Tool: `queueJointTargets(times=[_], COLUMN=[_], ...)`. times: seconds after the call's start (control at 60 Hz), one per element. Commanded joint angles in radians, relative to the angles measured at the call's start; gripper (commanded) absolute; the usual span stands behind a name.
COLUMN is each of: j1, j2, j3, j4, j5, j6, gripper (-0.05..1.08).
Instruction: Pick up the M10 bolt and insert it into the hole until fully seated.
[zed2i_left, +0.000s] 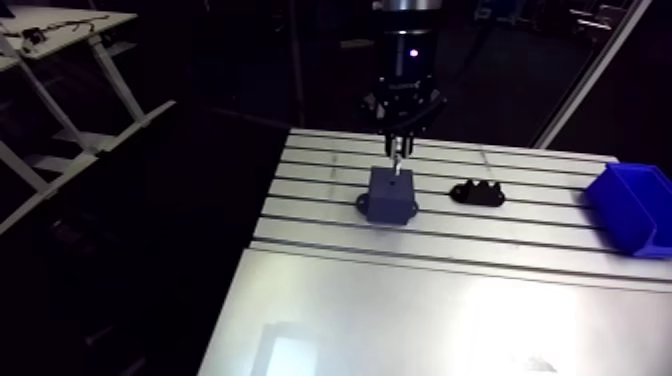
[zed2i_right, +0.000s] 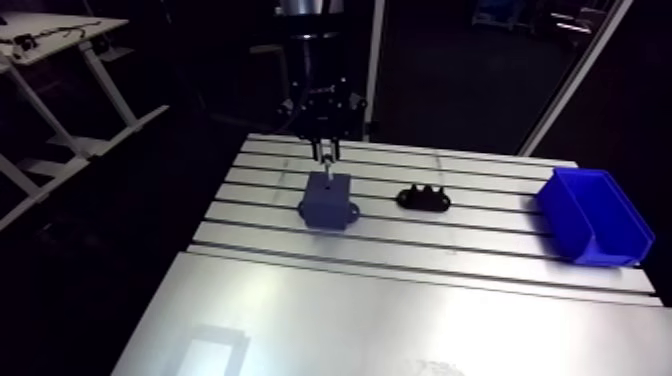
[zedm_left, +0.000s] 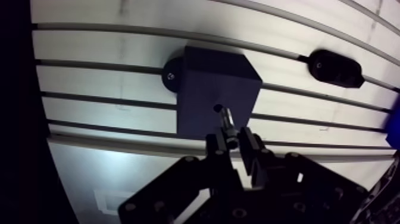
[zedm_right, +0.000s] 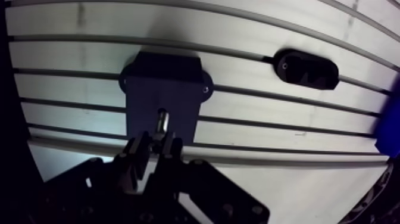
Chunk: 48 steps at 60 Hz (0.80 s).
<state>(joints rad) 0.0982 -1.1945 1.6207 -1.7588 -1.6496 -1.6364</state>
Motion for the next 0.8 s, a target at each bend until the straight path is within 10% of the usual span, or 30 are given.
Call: queueJointTargets(times=[0.017,0.8], j1=[0.003,0.003], j2=[0.0,0.002], j3=[0.001,0.017], j4=[0.0,-0.001], j5=[0.001,0.001], j6=[-0.001,-0.001], gripper=[1.08,1.08])
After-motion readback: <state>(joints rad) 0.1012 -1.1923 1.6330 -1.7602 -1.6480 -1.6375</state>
